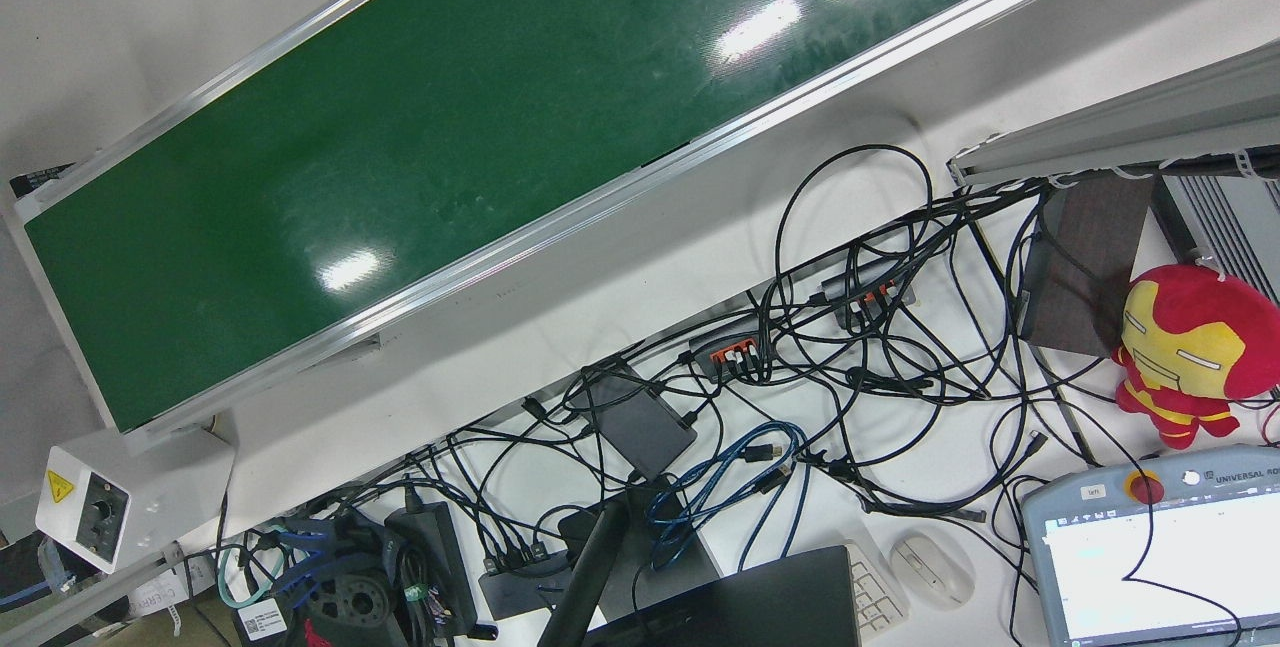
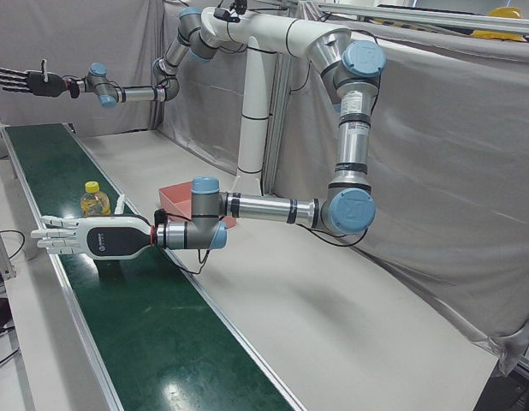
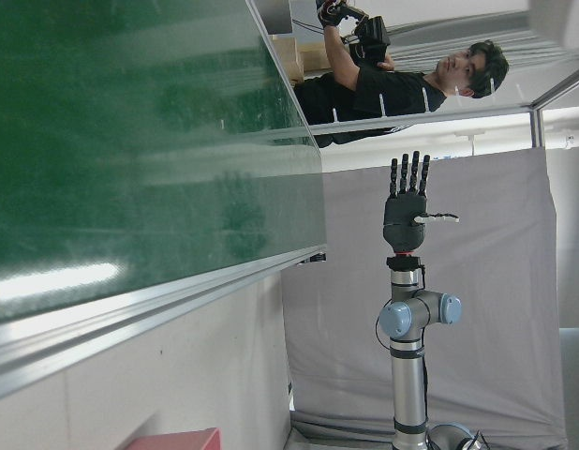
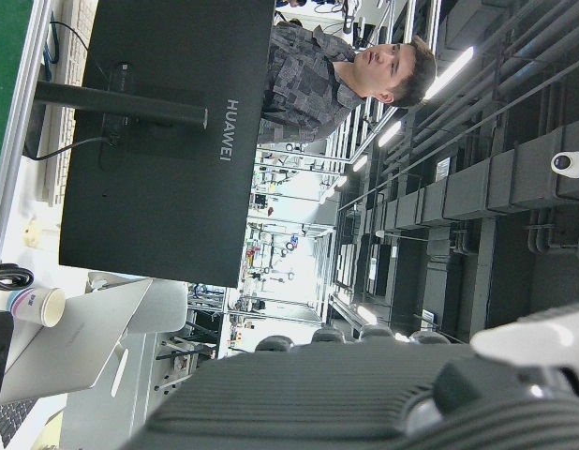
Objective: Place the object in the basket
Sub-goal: 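Move the left hand along the conveyor toward the juice bottle, then close the left hand fingers around the yellow-capped juice bottle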
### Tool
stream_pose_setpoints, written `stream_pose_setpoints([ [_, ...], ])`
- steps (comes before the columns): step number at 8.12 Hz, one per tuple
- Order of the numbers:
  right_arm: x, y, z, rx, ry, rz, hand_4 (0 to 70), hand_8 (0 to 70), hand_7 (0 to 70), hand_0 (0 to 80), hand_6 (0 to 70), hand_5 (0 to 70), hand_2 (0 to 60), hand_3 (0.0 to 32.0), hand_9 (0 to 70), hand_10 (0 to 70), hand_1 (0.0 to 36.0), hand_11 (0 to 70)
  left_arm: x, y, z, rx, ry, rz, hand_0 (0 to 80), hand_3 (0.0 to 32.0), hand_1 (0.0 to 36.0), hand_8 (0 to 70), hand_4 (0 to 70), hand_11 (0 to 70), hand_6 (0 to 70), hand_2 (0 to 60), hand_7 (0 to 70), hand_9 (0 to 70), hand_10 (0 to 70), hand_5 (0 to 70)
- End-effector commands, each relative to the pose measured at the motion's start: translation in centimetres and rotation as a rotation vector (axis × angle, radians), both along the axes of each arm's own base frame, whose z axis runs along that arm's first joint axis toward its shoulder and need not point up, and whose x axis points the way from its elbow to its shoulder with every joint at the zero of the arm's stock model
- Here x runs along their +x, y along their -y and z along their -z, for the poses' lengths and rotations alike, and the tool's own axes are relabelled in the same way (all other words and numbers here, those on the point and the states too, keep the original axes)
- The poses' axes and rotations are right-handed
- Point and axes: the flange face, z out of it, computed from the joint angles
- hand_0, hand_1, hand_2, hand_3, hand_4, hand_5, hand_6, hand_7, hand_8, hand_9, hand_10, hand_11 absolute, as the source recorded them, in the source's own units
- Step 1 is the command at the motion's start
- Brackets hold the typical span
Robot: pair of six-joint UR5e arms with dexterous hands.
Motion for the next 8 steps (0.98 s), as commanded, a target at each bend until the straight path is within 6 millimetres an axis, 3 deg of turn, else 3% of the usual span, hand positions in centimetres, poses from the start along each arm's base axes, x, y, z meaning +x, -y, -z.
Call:
stream_pose_setpoints([
  [1,0.0,0.0,0.1,0.002,0.000,-0.001,0.0,0.0,0.0,0.0,0.0,0.0,0.0,0.0,0.0,0.0,0.0,0.0,0.1,0.2,1.4,0.008,-0.004,0.001,57.1,0.0,9.4,2.0,12.1,8.3,0.0,0.0,0.0,3.9,4.5,15.1],
  [2,0.0,0.0,0.1,0.002,0.000,-0.001,0.0,0.0,0.0,0.0,0.0,0.0,0.0,0.0,0.0,0.0,0.0,0.0,0.1,0.1,1.0,-0.001,0.002,0.003,56.9,0.0,9.4,3.0,14.2,9.7,0.0,0.0,0.0,5.2,5.5,17.1],
  [3,0.0,0.0,0.1,0.002,0.000,-0.001,0.0,0.0,0.0,0.0,0.0,0.0,0.0,0.0,0.0,0.0,0.0,0.0,0.1,0.0,0.9,-0.017,0.018,0.003,56.3,0.0,9.4,6.8,20.6,18.5,0.4,0.0,1.3,10.2,11.7,27.2],
  [4,0.0,0.0,0.1,0.002,0.000,-0.001,0.0,0.0,0.0,0.0,0.0,0.0,0.0,0.0,0.0,0.0,0.0,0.0,0.0,-0.1,0.7,-0.031,0.031,0.004,56.1,0.0,9.8,19.7,32.8,40.8,9.9,0.0,14.7,28.2,27.5,47.5],
  [5,0.0,0.0,0.1,0.002,0.000,-0.001,0.0,0.0,0.0,0.0,0.0,0.0,0.0,0.0,0.0,0.0,0.0,0.0,-0.1,-0.2,0.6,-0.042,0.037,0.005,55.7,0.0,13.4,37.8,43.2,58.0,29.9,6.8,28.0,49.3,40.8,65.6],
  [6,0.0,0.0,0.1,0.002,0.000,-0.001,0.0,0.0,0.0,0.0,0.0,0.0,0.0,0.0,0.0,0.0,0.0,0.0,-0.1,-0.3,0.5,-0.050,0.041,0.002,55.0,0.0,17.2,57.1,49.5,70.0,52.7,37.1,47.5,70.0,51.9,70.0],
  [7,0.0,0.0,0.1,0.002,0.000,-0.001,0.0,0.0,0.0,0.0,0.0,0.0,0.0,0.0,0.0,0.0,0.0,0.0,-0.2,-0.4,1.0,-0.049,0.039,0.001,51.4,0.0,14.9,66.8,49.4,70.0,60.6,46.3,61.1,70.0,59.0,70.0],
  [8,0.0,0.0,0.1,0.002,0.000,-0.001,0.0,0.0,0.0,0.0,0.0,0.0,0.0,0.0,0.0,0.0,0.0,0.0,-0.6,-1.0,2.1,-0.047,0.045,0.005,50.2,0.0,14.7,70.0,48.8,70.0,63.5,52.8,65.6,70.0,64.0,70.0],
])
